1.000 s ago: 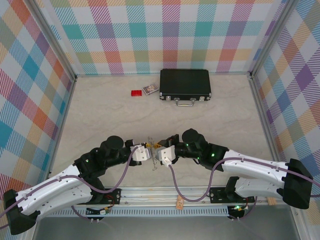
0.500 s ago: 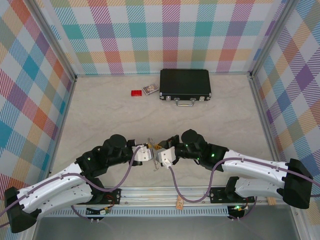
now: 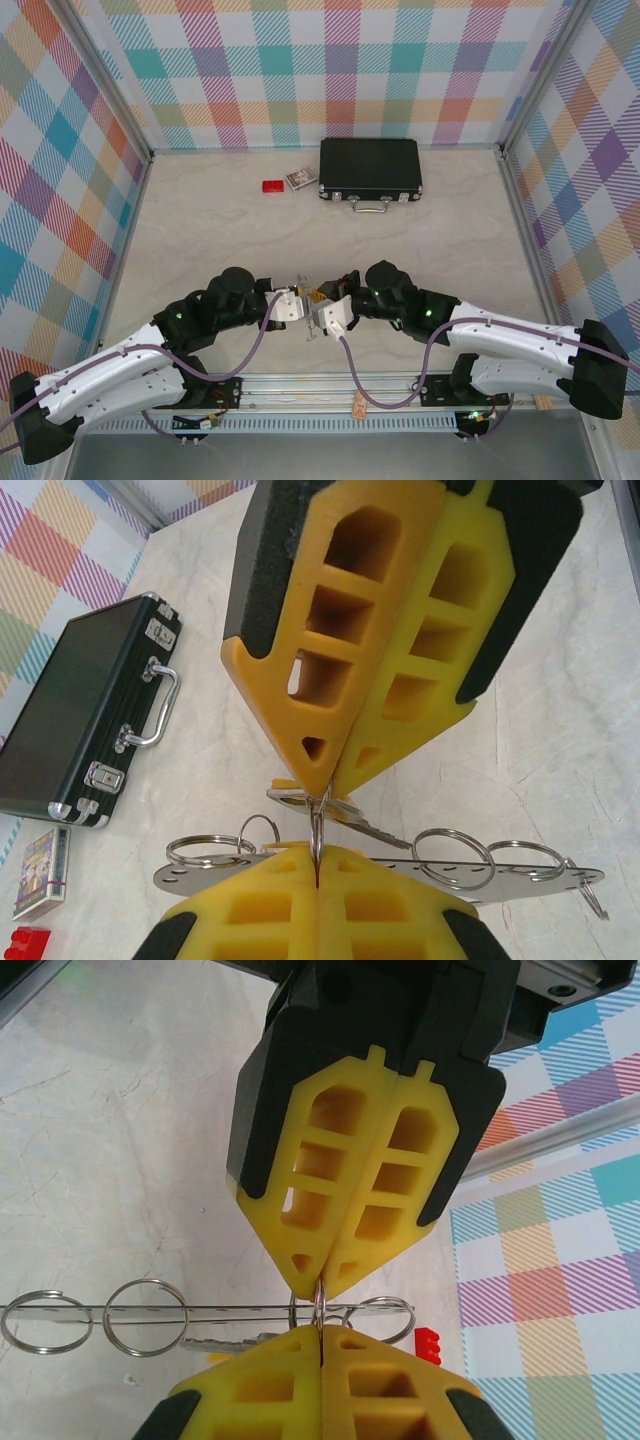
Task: Put the keys on the keyring
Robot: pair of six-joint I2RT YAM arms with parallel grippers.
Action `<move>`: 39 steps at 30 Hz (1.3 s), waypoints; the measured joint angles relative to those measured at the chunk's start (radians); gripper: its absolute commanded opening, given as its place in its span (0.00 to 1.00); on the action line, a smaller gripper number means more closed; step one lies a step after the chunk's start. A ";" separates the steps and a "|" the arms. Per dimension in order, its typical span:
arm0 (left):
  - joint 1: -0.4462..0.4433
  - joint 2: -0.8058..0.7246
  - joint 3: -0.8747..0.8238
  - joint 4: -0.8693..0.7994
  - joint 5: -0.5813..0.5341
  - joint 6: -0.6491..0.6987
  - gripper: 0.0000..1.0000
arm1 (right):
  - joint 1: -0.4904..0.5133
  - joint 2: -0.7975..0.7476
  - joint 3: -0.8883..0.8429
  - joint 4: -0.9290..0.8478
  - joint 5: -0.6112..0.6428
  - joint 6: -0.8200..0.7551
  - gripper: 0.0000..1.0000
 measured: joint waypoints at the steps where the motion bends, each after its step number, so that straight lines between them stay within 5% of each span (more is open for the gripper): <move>1: 0.000 0.000 0.000 0.000 0.001 0.000 0.00 | 0.000 0.000 -0.005 0.010 0.002 0.000 0.00; 14: 0.000 -0.008 -0.002 0.000 0.031 0.026 0.00 | 0.006 -0.011 -0.045 0.081 -0.001 -0.011 0.00; 39: -0.008 -0.030 -0.037 0.040 0.129 0.041 0.00 | 0.012 -0.018 -0.045 0.105 0.026 0.008 0.26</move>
